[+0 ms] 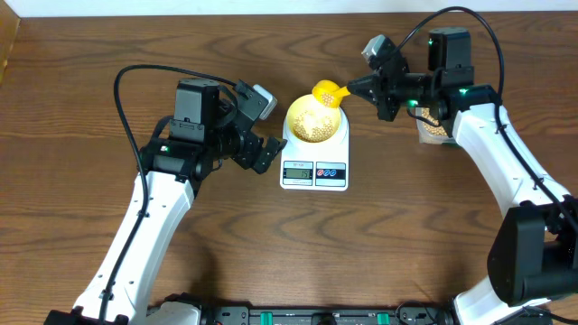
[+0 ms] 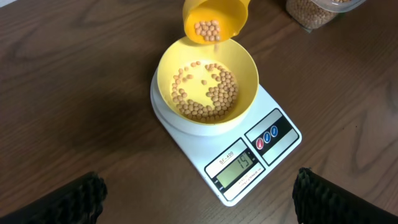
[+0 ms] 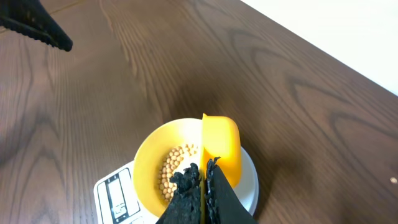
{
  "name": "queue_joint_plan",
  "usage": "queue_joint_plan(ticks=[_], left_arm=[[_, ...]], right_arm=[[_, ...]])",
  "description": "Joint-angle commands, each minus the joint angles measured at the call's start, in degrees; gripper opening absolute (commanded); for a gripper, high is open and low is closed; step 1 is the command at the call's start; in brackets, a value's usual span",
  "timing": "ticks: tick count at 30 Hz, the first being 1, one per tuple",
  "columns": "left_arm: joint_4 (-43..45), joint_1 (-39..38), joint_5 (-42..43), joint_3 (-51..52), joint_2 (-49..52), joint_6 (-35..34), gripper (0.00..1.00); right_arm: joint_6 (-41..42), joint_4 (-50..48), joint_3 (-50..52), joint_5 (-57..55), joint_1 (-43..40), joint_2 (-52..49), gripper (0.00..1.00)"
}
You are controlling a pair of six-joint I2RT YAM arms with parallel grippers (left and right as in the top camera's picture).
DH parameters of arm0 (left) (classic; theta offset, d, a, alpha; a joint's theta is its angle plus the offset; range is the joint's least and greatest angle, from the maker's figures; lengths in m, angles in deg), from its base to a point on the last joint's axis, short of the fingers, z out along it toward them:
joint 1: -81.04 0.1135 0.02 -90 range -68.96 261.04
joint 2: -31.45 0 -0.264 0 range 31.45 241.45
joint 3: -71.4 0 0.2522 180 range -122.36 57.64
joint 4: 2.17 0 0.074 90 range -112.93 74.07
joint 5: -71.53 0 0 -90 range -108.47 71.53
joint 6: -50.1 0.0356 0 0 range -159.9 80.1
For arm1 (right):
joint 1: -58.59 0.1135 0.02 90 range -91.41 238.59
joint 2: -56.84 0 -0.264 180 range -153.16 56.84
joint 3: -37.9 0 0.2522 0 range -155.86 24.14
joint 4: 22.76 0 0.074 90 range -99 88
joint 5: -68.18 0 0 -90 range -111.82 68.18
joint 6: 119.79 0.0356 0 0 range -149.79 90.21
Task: Scoop item into bowl and weigh 50g on scale
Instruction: 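Tip the scoop with the right gripper to pour soybeans into the bowl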
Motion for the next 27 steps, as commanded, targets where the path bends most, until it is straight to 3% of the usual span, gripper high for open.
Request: queue_joint_plan(ticks=[1,20,27], left_arm=[[0.04,-0.09,0.52,-0.35,-0.85,0.98,0.98],[0.04,-0.09,0.52,-0.35,-0.85,0.98,0.97],[0.04,-0.09,0.52,-0.35,-0.85,0.98,0.98]], right_arm=[[-3.48,0.04,0.31,0.63,1.05,-0.50,0.01],[-14.29,0.00,0.31,1.05,1.18,-0.50,0.01],[-14.62,-0.02,0.31,1.05,1.18,-0.50,0.01]])
